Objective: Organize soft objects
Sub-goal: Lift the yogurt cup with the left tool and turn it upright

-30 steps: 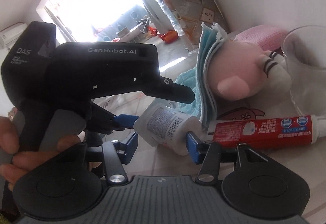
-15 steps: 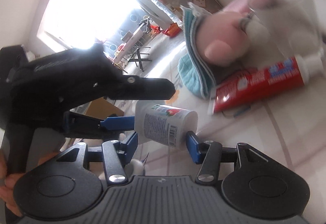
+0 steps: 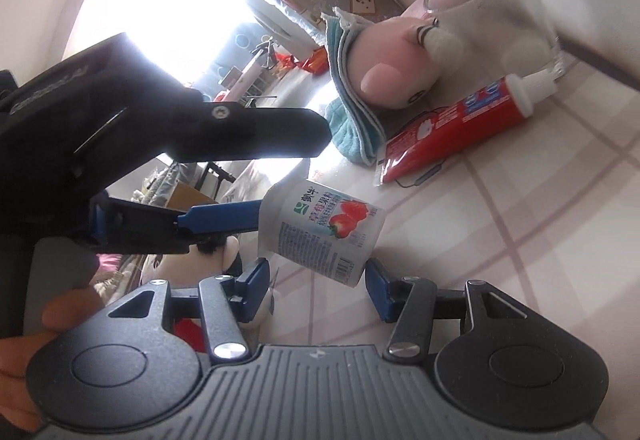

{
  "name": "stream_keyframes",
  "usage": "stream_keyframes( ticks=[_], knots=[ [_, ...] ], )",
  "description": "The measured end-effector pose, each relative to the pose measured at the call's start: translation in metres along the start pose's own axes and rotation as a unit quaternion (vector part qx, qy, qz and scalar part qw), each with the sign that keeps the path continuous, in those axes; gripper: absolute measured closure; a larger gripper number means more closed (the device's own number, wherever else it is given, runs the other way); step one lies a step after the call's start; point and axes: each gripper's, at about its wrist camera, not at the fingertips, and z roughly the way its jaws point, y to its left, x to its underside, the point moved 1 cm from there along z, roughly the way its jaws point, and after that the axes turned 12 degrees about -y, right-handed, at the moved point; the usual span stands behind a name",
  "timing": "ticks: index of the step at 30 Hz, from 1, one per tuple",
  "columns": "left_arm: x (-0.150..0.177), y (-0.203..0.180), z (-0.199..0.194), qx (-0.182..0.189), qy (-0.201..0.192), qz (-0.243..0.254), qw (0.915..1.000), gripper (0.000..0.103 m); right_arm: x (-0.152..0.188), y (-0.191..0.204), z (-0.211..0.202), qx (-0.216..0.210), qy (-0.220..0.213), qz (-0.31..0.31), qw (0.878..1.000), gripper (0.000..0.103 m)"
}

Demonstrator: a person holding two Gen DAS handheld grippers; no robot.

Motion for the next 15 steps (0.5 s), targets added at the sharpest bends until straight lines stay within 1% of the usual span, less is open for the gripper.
stream_keyframes(
  ticks=[2,3,5,7,8,11,12,15],
  knots=[
    [0.003,-0.001,-0.001,0.011,-0.005,0.001,0.9999,0.021,0.001,0.004,-0.007,0.005,-0.006,-0.014,1.0,0.044],
    [0.005,-0.001,-0.001,0.018,-0.006,0.002,0.9998,0.021,0.003,0.006,-0.012,0.007,-0.011,-0.021,1.0,0.041],
    [0.007,-0.003,-0.002,0.031,-0.009,0.003,0.9995,0.021,0.004,0.009,-0.02,0.012,-0.018,-0.033,0.999,0.04],
    [0.009,-0.004,-0.005,0.041,-0.018,0.006,0.999,0.021,0.005,0.011,-0.028,0.02,-0.024,-0.042,0.999,0.037],
    [0.009,-0.005,-0.008,0.046,-0.025,0.008,0.9986,0.021,0.004,0.01,-0.033,0.025,-0.028,-0.046,0.998,0.034],
    [0.012,-0.007,-0.023,0.065,-0.052,0.021,0.9963,0.017,0.003,0.007,-0.047,0.037,-0.039,-0.051,0.997,0.034],
    [0.015,-0.007,-0.031,0.066,-0.069,0.029,0.995,0.015,0.004,0.006,-0.052,0.041,-0.044,-0.053,0.997,0.034],
    [0.027,-0.005,-0.049,0.054,-0.108,0.049,0.9914,0.011,0.004,0.0,-0.069,0.054,-0.062,-0.058,0.995,0.034]
  ],
)
